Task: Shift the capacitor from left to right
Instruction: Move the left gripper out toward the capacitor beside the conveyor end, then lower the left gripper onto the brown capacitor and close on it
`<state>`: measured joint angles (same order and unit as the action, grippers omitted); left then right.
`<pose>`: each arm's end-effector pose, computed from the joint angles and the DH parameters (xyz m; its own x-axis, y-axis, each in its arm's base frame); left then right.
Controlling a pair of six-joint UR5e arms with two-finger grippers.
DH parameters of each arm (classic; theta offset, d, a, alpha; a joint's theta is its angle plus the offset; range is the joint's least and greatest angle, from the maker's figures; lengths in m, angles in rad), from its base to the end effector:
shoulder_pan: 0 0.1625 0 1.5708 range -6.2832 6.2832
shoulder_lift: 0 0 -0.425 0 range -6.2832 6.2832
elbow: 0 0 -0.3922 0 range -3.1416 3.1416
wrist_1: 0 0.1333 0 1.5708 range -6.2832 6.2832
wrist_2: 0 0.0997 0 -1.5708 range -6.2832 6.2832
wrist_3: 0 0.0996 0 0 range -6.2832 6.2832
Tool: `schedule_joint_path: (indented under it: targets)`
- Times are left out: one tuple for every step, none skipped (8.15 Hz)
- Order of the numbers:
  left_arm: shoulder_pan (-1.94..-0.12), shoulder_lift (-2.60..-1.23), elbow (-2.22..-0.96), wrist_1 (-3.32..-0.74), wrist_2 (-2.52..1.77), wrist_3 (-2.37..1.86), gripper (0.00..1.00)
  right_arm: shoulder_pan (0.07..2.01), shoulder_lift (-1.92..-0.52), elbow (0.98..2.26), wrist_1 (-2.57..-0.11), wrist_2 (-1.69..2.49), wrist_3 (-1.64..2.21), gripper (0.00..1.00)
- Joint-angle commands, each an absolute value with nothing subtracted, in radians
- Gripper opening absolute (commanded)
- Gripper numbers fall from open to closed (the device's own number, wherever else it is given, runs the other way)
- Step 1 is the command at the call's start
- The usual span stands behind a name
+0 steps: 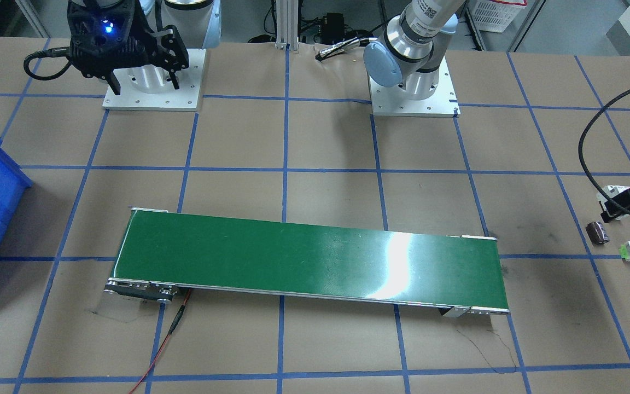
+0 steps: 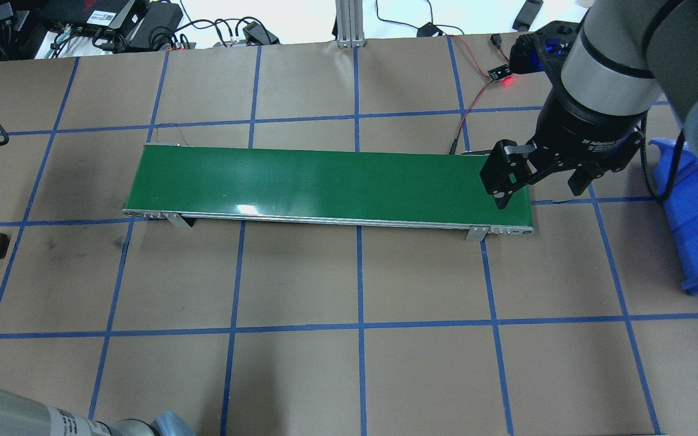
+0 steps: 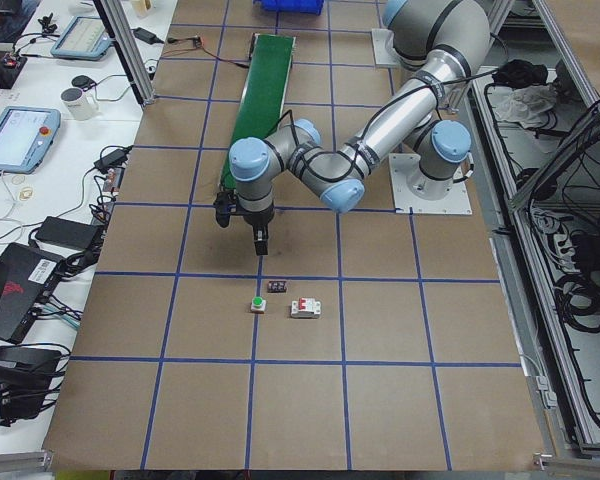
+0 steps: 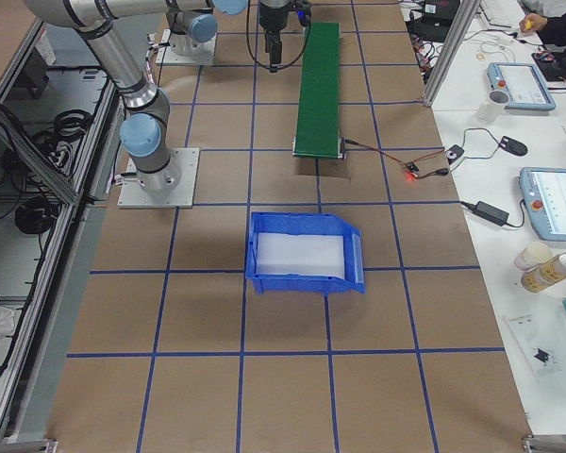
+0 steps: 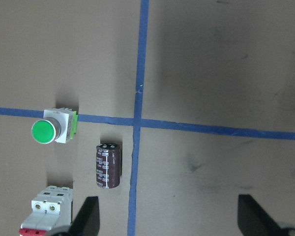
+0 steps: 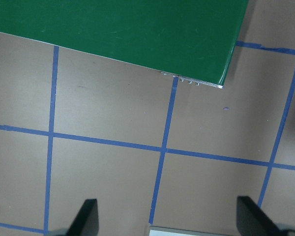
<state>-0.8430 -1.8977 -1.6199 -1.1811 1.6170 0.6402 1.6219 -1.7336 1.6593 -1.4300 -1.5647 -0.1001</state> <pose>0.3046 -0.5353 0.3229 -0.9952 -0.0873 -0.0452 -0.0882 0.9960 0.0166 0.1549 -0.4077 0.5050 -0.9886 -0.1500 -0.0127 -0.1505 0.9864 0.0655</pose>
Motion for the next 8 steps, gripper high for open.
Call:
schedule_joint_path:
  targets:
    - [-0.799, -1.972, -1.686, -1.063, 1.617, 0.739, 1.0, 1.623, -1.735, 1.66, -1.431, -1.565, -0.1, 1.0]
    - [-0.793, -2.0, -1.686, -1.048, 1.618, 0.741, 1.0, 1.621, -1.733, 1.66, -1.431, -1.566, -0.101, 1.0]
    - [-0.775, -2.022, -1.686, -1.037, 1.618, 0.744, 1.0, 1.621, -1.733, 1.658, -1.431, -1.566, -0.101, 1.0]
    - [-0.77, -2.038, -1.686, -1.026, 1.618, 0.747, 1.0, 1.621, -1.735, 1.658, -1.431, -1.566, -0.101, 1.0]
    - [-0.77, -2.045, -1.686, -1.026, 1.618, 0.761, 1.0, 1.621, -1.733, 1.66, -1.431, -1.566, -0.1, 1.0]
    - [-0.77, -2.049, -1.687, -1.026, 1.618, 0.761, 1.0, 1.621, -1.733, 1.658, -1.431, -1.566, -0.1, 1.0]
    - [-0.767, -2.072, -1.683, -1.023, 1.618, 0.762, 1.0, 1.621, -1.733, 1.66, -1.43, -1.566, -0.1, 1.0]
    - [-0.764, -2.086, -1.684, -0.994, 1.618, 0.785, 1.0, 1.621, -1.733, 1.66, -1.43, -1.566, -0.097, 1.0]
